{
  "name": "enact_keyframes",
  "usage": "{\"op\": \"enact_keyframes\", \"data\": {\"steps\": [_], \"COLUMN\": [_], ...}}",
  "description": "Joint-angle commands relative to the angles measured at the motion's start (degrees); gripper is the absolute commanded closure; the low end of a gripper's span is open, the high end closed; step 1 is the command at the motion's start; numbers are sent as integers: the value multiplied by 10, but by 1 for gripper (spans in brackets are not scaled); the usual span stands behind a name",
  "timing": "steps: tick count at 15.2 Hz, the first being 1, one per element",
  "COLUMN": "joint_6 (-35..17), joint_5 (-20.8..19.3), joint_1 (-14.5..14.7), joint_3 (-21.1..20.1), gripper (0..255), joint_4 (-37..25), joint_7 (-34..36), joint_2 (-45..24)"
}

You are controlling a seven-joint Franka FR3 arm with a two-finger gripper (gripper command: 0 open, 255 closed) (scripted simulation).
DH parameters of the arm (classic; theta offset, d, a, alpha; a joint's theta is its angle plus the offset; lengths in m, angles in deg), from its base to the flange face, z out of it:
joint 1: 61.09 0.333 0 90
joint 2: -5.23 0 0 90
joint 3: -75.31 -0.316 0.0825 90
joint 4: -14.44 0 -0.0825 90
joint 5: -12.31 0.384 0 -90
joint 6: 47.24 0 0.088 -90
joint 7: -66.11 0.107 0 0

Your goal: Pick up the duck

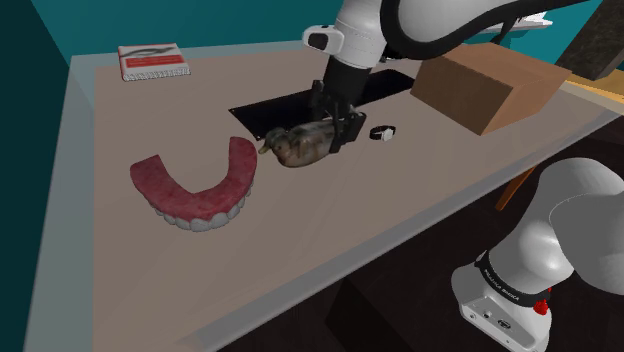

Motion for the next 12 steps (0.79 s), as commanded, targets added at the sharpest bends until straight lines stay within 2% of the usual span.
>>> {"op": "enact_keyframes", "data": {"steps": [1, 12], "joint_6": [15, 101], "joint_5": [-1, -6], "joint_1": [0, -1], "joint_3": [0, -1], "gripper": [255, 255], "joint_4": [-11, -84], "joint_7": [2, 11], "joint_2": [4, 18]}}
